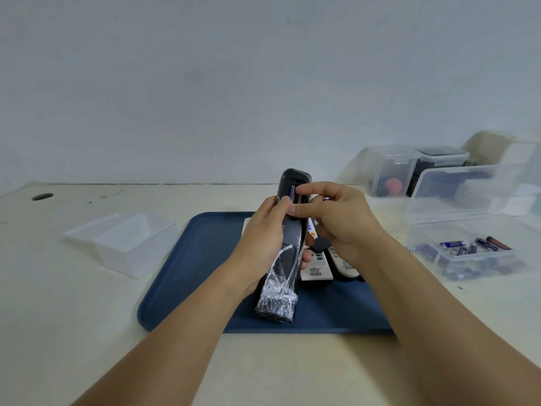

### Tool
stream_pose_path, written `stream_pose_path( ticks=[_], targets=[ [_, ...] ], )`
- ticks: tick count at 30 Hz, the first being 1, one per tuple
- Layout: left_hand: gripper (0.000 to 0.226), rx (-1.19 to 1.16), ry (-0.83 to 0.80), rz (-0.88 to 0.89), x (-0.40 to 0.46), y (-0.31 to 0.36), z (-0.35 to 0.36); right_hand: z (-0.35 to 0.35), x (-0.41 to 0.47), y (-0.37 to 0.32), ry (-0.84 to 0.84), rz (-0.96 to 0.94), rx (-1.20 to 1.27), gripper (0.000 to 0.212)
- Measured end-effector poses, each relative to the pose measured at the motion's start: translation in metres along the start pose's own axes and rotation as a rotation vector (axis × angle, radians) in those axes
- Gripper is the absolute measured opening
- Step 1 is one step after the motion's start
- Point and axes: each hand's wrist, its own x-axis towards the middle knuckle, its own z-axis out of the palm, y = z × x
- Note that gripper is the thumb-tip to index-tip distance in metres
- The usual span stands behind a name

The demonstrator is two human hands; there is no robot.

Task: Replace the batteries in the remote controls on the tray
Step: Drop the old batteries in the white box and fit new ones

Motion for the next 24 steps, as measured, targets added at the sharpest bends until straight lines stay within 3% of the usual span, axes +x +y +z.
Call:
stream_pose_path(
  ticks=[5, 8, 9, 12, 15, 20, 24],
  targets=[
    [0.033, 0.022, -0.057, 0.008, -0.001, -0.002, 0.000, -0.010, 0.013, 0.004, -0.012, 0.170, 0.109, 0.054],
    [0.038, 0.007, -0.094, 0.013, -0.001, -0.002, 0.000, -0.016, 0.021, 0.007, -0.121, 0.288, 0.094, 0.075],
    [0.039, 0.002, -0.102, 0.012, -0.001, -0.003, 0.000, -0.018, 0.021, 0.006, -0.191, 0.320, 0.090, 0.070],
    [0.038, 0.006, -0.126, 0.013, -0.001, -0.004, 0.000, -0.019, 0.016, 0.001, -0.348, 0.331, 0.066, 0.007],
    [0.035, 0.015, -0.144, 0.018, -0.001, -0.002, -0.002, -0.017, 0.016, -0.001, -0.303, 0.346, 0.125, 0.017],
    [0.033, 0.021, -0.144, 0.022, 0.000, -0.002, -0.003, -0.015, 0.014, 0.001, -0.282, 0.353, 0.143, 0.007],
    [0.029, 0.009, -0.094, 0.047, 0.003, 0.000, -0.006, -0.024, 0.021, -0.004, -0.218, 0.414, 0.431, 0.010]
  ],
)
